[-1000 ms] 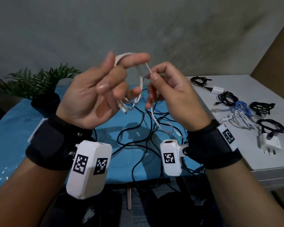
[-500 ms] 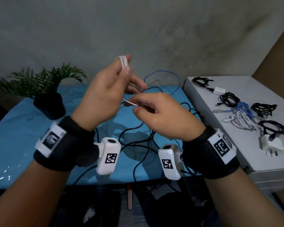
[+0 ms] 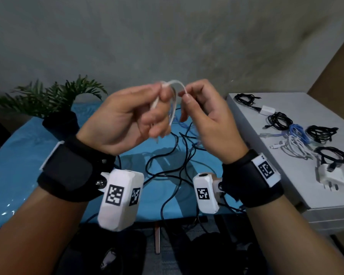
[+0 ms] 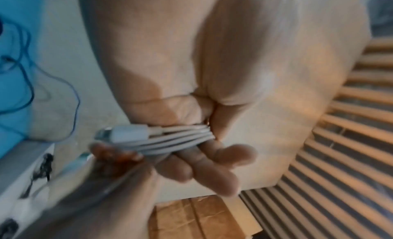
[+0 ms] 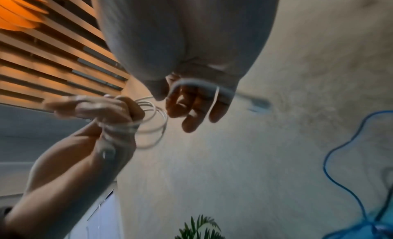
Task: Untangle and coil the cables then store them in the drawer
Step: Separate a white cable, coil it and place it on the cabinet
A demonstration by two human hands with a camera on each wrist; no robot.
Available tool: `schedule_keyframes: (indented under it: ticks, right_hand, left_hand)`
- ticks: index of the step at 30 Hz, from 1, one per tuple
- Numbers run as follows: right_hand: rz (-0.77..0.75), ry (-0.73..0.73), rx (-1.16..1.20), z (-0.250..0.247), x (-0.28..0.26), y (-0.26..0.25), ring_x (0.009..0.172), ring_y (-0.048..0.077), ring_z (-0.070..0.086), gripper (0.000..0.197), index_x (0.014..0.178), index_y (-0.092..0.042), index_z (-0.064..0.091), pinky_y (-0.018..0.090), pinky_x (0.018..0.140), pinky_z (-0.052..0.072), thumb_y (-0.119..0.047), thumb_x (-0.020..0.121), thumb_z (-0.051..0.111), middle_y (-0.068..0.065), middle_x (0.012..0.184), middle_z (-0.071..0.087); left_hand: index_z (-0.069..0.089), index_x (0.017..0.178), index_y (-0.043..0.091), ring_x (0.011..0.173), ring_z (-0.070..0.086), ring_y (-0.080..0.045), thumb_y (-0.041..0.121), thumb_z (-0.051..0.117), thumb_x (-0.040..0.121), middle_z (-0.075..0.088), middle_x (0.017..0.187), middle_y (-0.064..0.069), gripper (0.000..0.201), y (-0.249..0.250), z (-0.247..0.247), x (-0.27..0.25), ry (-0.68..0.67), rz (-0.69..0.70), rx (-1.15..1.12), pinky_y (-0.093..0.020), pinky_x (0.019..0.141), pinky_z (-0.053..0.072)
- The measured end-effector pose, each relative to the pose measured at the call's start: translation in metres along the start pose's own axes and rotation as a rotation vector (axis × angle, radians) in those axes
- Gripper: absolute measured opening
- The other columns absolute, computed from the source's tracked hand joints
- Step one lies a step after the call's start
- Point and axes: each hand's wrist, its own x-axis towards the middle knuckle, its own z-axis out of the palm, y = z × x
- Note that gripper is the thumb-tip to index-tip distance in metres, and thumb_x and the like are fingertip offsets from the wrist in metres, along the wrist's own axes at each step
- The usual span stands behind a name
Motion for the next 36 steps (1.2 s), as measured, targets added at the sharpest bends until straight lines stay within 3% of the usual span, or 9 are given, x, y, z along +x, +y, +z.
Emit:
schedule_keyframes:
  ticks: [3, 10, 12, 14, 20, 24, 28, 32, 36]
  right_hand:
    - [0.073, -0.035, -0.055, 0.009, -0.004, 0.005, 0.069, 0.028, 0.061, 0.018, 0.103, -0.004, 0.056, 0.042, 0.070, 0.052, -0.019, 0.107, 0.048, 0.010, 0.074, 0.058]
    - [0.141, -0.287, -0.278, 0.024, -0.009, 0.006, 0.060, 0.020, 0.059, 0.015, 0.101, -0.022, 0.062, 0.044, 0.064, 0.050, -0.028, 0.106, 0.049, 0.007, 0.068, 0.058]
    - [0.161, -0.367, -0.381, 0.022, -0.009, 0.007, 0.060, 0.008, 0.055, 0.020, 0.115, -0.024, 0.067, 0.030, 0.061, 0.044, -0.031, 0.104, 0.051, -0.002, 0.065, 0.056]
    - [0.162, -0.410, -0.450, 0.020, -0.008, 0.005, 0.058, 0.004, 0.050, 0.015, 0.099, -0.033, 0.067, 0.021, 0.056, 0.033, -0.029, 0.103, 0.053, -0.008, 0.062, 0.052]
    - [0.111, -0.295, -0.470, 0.011, -0.007, 0.001, 0.056, 0.013, 0.050, 0.023, 0.072, -0.022, 0.060, 0.034, 0.055, 0.040, -0.021, 0.094, 0.053, -0.004, 0.059, 0.056]
    - [0.006, -0.096, -0.405, 0.010, -0.008, 0.000, 0.058, 0.021, 0.050, 0.016, 0.075, -0.016, 0.054, 0.045, 0.057, 0.043, -0.017, 0.091, 0.052, -0.001, 0.060, 0.054]
    - [-0.011, -0.050, -0.272, 0.007, -0.006, -0.002, 0.066, 0.030, 0.060, 0.006, 0.087, -0.013, 0.050, 0.050, 0.063, 0.047, -0.013, 0.093, 0.052, 0.009, 0.068, 0.059]
    - [-0.032, -0.052, -0.261, 0.010, -0.005, -0.006, 0.074, 0.011, 0.062, 0.003, 0.102, -0.011, 0.049, 0.034, 0.068, 0.048, -0.010, 0.099, 0.052, -0.004, 0.079, 0.064]
    - [-0.103, -0.058, -0.400, 0.012, -0.004, -0.006, 0.105, 0.003, 0.052, 0.024, 0.126, -0.009, 0.055, 0.019, 0.087, 0.043, -0.021, 0.105, 0.049, 0.001, 0.116, 0.050]
  left_hand:
    - [0.054, 0.105, 0.010, 0.072, 0.068, -0.013, 0.023, 0.029, 0.106, 0.061, 0.065, 0.008, 0.028, 0.005, 0.001, 0.002, -0.007, 0.148, -0.225, -0.028, 0.081, 0.056]
    - [0.048, 0.132, 0.000, 0.097, 0.073, -0.018, 0.017, 0.029, 0.111, 0.075, 0.088, 0.003, 0.033, -0.017, -0.003, 0.015, 0.353, 0.319, 0.162, -0.029, 0.091, 0.053]
    - [0.048, 0.131, 0.001, 0.096, 0.073, -0.020, 0.015, 0.033, 0.111, 0.076, 0.089, -0.001, 0.029, -0.026, -0.005, 0.018, 0.441, 0.312, 0.378, -0.030, 0.090, 0.054]
    - [0.048, 0.128, 0.002, 0.091, 0.073, -0.020, 0.016, 0.037, 0.110, 0.074, 0.088, -0.004, 0.026, -0.033, -0.007, 0.018, 0.487, 0.284, 0.593, -0.031, 0.086, 0.056]
    - [0.058, 0.093, 0.008, 0.074, 0.066, -0.016, 0.030, 0.039, 0.106, 0.069, 0.080, -0.004, 0.032, -0.038, -0.008, 0.016, 0.470, 0.102, 1.264, -0.039, 0.071, 0.050]
    - [0.057, 0.077, 0.011, 0.048, 0.058, -0.024, 0.025, 0.040, 0.107, 0.063, 0.057, -0.003, 0.037, -0.028, -0.007, 0.016, 0.383, -0.069, 1.127, -0.033, 0.054, 0.046]
    - [0.056, 0.061, 0.022, 0.046, 0.034, -0.020, 0.023, 0.039, 0.108, 0.042, 0.051, -0.006, 0.049, -0.024, -0.005, 0.012, 0.229, -0.185, 0.763, -0.035, 0.051, 0.030]
    - [0.052, 0.072, 0.006, 0.041, 0.028, -0.022, 0.022, 0.041, 0.106, 0.026, 0.051, -0.006, 0.039, -0.021, -0.007, 0.013, 0.249, -0.171, 0.509, -0.037, 0.050, 0.024]
    - [0.048, 0.067, 0.009, 0.033, 0.028, -0.020, 0.025, 0.042, 0.099, 0.023, 0.043, -0.001, 0.036, -0.017, -0.010, 0.011, 0.211, -0.208, 0.337, -0.034, 0.051, 0.026]
